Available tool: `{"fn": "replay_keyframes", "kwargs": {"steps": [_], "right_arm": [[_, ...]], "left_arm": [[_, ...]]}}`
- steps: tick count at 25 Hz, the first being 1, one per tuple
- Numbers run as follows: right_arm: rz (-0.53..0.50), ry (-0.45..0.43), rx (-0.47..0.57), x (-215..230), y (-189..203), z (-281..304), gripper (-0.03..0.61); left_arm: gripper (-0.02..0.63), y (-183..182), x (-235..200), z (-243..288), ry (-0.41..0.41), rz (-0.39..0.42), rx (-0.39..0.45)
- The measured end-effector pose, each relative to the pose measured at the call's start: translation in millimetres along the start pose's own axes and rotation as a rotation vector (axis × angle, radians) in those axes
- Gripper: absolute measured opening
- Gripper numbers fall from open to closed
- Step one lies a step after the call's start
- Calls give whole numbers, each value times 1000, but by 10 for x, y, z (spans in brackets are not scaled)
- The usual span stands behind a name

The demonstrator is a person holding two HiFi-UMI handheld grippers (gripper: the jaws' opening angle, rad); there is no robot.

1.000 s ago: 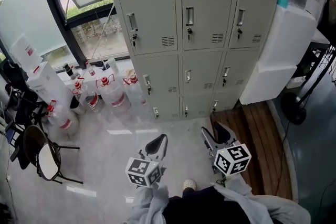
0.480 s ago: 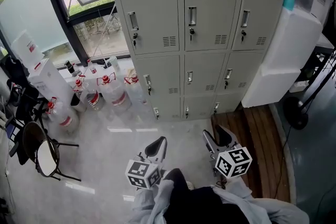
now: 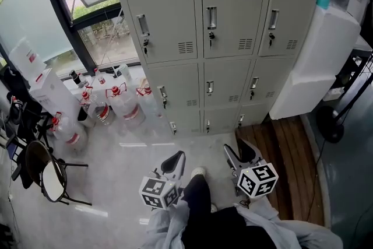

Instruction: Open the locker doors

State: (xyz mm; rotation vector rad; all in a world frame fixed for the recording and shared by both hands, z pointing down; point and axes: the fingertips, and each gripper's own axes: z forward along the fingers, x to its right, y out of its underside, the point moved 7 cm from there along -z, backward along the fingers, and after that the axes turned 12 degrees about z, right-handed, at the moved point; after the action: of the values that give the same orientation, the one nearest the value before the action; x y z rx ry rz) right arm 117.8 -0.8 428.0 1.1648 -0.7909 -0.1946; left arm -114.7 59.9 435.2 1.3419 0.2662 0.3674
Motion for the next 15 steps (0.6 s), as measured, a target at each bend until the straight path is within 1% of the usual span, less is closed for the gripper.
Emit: {"fn": "replay_keyframes", "kwargs": {"steps": [5,11,15], "right_arm": [[-14,1,16,126,-233,374,201],[-34,-6,36,205,-603,944,201],[-38,6,54,285,-825,1293,201]], "left_arm": [[18,-187,-288,364,10,16,26],[18,-420,-720,882,28,7,49],[18,-603,-971,1215,60,45,57]]}}
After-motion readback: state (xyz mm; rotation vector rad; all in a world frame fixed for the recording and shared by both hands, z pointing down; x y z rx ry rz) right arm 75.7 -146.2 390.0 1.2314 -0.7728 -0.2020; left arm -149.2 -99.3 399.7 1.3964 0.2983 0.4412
